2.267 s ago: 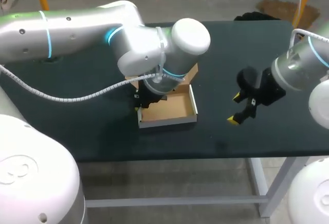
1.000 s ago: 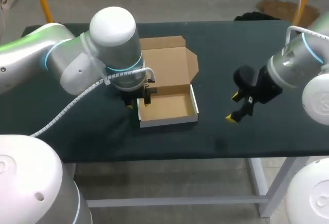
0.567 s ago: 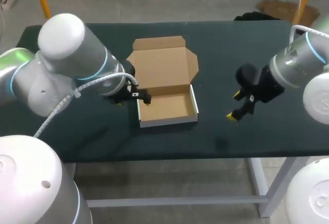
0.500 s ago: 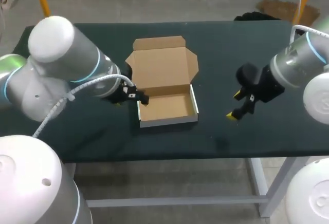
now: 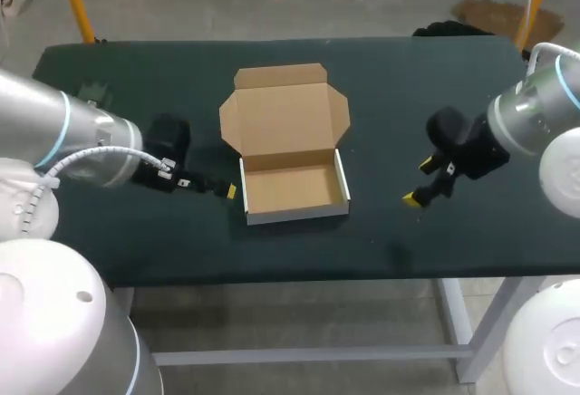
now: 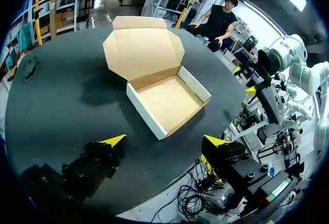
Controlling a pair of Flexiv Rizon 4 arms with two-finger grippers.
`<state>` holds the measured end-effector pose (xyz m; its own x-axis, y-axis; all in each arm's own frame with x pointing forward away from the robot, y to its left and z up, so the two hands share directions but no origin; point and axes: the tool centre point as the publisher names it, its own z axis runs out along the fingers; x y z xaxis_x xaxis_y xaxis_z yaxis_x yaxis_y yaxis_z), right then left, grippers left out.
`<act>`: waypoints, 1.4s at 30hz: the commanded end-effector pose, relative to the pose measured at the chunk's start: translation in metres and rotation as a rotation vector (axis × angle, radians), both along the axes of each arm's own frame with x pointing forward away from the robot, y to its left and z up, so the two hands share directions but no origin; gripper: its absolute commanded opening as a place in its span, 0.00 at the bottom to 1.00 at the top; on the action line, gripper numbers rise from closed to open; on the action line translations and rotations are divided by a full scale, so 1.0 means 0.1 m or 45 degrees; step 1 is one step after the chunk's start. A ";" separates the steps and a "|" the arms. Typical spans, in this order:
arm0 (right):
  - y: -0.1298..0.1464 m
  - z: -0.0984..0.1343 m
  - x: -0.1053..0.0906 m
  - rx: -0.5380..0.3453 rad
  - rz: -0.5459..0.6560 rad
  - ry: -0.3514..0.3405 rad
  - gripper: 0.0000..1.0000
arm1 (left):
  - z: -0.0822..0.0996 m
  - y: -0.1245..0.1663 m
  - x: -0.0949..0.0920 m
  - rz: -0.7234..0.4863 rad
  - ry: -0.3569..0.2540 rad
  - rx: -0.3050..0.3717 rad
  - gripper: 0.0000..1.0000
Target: Assemble the packaging by folding the flat box into shape, placing the metal phone stand inside, and closing the box properly
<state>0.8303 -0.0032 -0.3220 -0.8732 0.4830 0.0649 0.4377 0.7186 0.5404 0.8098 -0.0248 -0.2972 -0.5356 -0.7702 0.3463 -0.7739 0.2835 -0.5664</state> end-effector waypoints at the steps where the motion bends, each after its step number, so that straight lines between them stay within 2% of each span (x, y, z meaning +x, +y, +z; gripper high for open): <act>1: -0.04 0.05 -0.03 -0.003 -0.033 0.023 1.00 | 0.18 0.22 -0.20 -0.015 -0.036 -0.068 1.00; 6: -0.10 0.15 -0.06 -0.017 -0.122 0.073 1.00 | 0.29 0.34 -0.25 0.016 0.005 -0.057 1.00; 13: -0.23 0.24 -0.13 -0.025 -0.271 0.140 1.00 | 0.43 0.48 -0.35 0.152 0.064 -0.010 1.00; 21: -0.42 0.33 -0.25 0.003 -0.421 0.204 1.00 | 0.60 0.61 -0.50 0.244 0.091 0.001 1.00; 29: -0.57 0.42 -0.41 -0.025 -0.550 0.274 1.00 | 0.76 0.76 -0.52 0.401 0.237 -0.001 1.00; 37: -0.74 0.53 -0.56 -0.062 -0.680 0.369 1.00 | 0.92 0.84 -0.60 0.457 0.295 0.056 1.00; 42: -0.81 0.55 -0.63 -0.079 -0.729 0.415 1.00 | 0.94 0.85 -0.62 0.473 0.350 0.104 1.00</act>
